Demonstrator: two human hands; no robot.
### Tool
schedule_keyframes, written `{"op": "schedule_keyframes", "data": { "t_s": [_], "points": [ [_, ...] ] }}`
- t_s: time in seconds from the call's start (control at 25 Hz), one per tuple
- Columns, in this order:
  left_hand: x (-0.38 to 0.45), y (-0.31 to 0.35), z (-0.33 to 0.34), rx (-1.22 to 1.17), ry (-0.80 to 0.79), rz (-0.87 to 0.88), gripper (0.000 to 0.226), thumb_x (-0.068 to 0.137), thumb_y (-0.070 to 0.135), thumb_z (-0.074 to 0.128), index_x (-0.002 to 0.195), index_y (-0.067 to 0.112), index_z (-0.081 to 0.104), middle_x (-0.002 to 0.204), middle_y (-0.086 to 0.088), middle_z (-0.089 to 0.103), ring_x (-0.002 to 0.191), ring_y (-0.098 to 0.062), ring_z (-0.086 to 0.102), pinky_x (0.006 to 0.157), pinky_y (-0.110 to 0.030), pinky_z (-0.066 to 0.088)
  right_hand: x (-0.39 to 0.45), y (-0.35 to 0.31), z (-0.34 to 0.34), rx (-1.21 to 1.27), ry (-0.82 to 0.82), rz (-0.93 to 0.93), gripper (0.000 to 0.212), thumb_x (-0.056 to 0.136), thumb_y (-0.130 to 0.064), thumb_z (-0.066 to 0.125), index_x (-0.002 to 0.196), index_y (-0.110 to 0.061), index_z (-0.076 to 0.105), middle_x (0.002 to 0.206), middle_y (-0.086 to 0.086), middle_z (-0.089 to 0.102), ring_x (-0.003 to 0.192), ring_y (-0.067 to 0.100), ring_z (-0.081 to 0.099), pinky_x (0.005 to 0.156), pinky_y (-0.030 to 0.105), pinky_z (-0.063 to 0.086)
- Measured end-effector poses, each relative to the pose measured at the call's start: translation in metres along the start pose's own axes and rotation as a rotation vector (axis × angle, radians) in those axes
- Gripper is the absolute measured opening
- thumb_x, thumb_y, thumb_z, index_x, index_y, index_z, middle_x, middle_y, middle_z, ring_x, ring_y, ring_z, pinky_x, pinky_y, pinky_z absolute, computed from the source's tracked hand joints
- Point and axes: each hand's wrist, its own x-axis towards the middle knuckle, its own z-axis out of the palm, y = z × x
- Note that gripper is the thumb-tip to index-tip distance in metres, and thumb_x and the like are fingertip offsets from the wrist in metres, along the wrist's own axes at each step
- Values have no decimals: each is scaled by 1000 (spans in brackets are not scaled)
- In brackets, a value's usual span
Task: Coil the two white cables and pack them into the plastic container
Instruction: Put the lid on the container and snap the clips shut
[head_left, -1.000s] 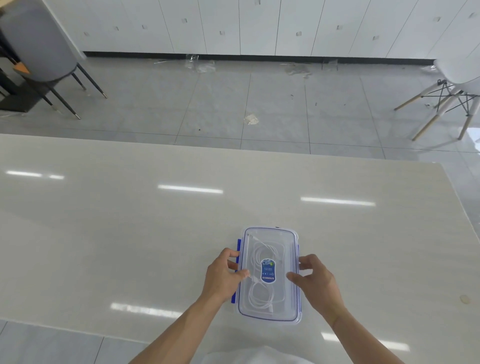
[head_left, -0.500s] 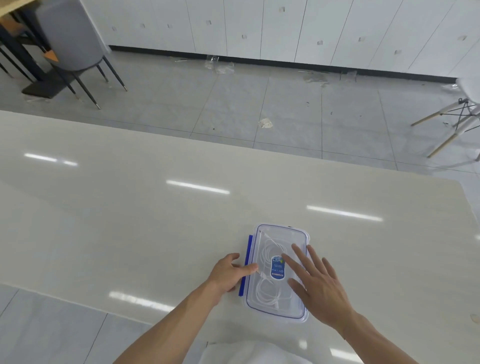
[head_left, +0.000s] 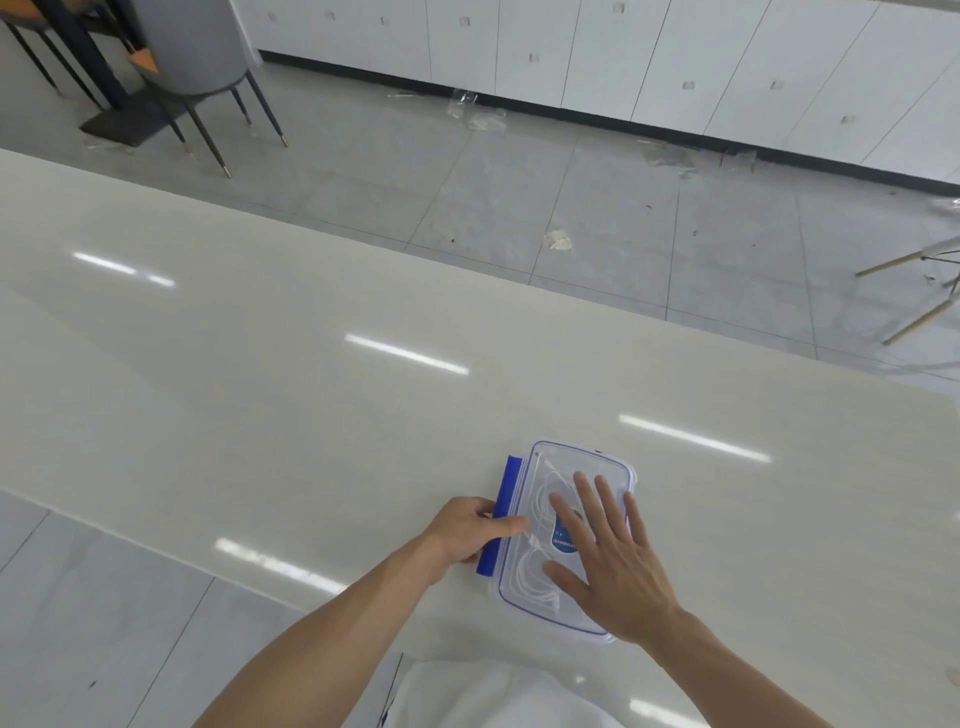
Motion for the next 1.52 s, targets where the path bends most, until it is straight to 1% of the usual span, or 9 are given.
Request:
{"op": "schedule_keyframes", "data": {
  "t_s": [0.2,0.36,0.44,0.56,0.84,0.96,1.2,1.36,1.52],
  "points": [
    [1,3,-1,54,36,22,44,70,49,83,101,21,69,98,4,76,86,-15,74,69,-30,63,0,0,7,2,33,5,77,96,-72,26,159,-27,19,168,8,9,154,32,5,121,54,12],
    [1,6,2,183,71,55,47,77,51,76,110,18,68,105,1,74,90,-19,72,75,-31,62,0,0,7,12,38,3,77,95,-72,26,158,-27,21,168,8,10,154,32,7,121,54,12],
    [0,7,5,249,89,84,43,80,50,72,108,17,69,104,0,74,89,-19,72,80,-34,62,1,0,7,20,45,2,77,95,-72,26,158,-27,23,168,8,12,154,32,9,120,54,13],
    [-1,7,11,465,140,151,43,85,55,64,104,16,70,101,0,75,84,-19,72,81,-36,62,1,1,9,26,52,2,77,95,-72,26,158,-27,25,168,8,13,154,32,9,121,54,14],
    [-7,2,23,676,261,201,40,93,59,45,93,22,61,89,4,69,70,-14,65,69,-30,59,1,1,12,43,54,9,77,95,-72,27,158,-28,23,168,7,10,155,31,4,122,54,10],
    [-6,0,25,690,295,226,38,94,57,44,94,22,60,91,4,69,74,-15,66,71,-30,59,1,2,14,47,61,10,76,95,-72,26,158,-28,22,168,7,9,155,31,4,122,54,10],
    [-7,-3,30,726,337,258,40,99,52,43,108,19,62,107,0,72,83,-15,66,72,-26,55,2,4,18,62,63,14,77,95,-72,29,158,-29,22,168,7,10,155,31,4,122,55,13],
    [-9,0,30,756,331,267,41,100,51,40,111,18,61,109,-1,71,86,-17,68,72,-26,54,3,4,20,65,58,9,77,95,-72,29,158,-29,21,169,6,10,155,31,4,122,56,12],
    [-12,1,30,893,346,289,43,102,51,34,114,18,58,110,-2,70,88,-18,67,67,-24,49,3,2,17,54,50,-1,77,96,-72,26,158,-28,22,168,7,10,155,32,4,121,56,10]
  ]
}}
